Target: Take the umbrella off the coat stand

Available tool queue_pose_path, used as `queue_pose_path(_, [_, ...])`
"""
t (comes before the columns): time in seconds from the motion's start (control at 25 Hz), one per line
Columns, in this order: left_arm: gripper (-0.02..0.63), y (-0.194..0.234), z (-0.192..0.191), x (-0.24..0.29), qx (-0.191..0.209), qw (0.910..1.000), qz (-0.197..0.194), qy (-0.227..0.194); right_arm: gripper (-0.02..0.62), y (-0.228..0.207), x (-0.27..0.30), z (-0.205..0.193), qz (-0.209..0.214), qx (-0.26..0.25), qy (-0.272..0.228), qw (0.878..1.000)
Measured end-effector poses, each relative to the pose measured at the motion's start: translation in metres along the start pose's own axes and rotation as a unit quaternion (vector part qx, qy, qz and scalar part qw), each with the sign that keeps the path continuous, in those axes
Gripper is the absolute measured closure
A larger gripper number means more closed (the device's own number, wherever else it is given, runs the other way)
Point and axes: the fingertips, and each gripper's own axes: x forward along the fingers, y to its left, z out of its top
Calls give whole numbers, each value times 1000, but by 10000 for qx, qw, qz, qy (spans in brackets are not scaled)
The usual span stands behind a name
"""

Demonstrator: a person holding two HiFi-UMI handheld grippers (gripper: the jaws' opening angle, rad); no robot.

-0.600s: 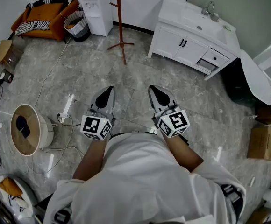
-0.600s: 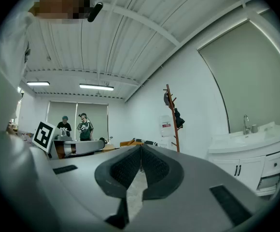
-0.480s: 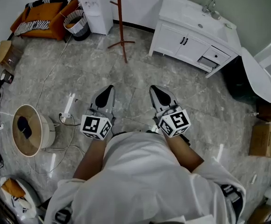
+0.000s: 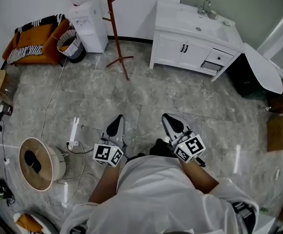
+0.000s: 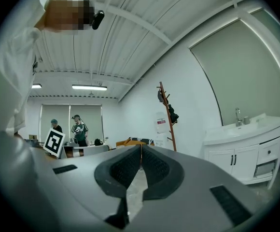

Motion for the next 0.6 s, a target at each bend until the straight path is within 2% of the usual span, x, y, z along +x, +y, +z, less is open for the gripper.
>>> queue_pose_path(0.16, [591,-1,-9,21,-144,9998,-110,50,580,-23,6,-2,-55,106,129,9998])
queue_pose_path(0.28, [592,8,-6,40,-274,9990,-325,110,580,-38,31,2,2,216,28,9998])
queue_pose_path(0.44, [592,39,18,75,115,9993,-321,127,580,-57,88,13,255,333,-193,9989])
queue_pose_path(0.6, [592,82,38,118,180,9997,-135,60,580,-84,151,25,505,385,-308,9975])
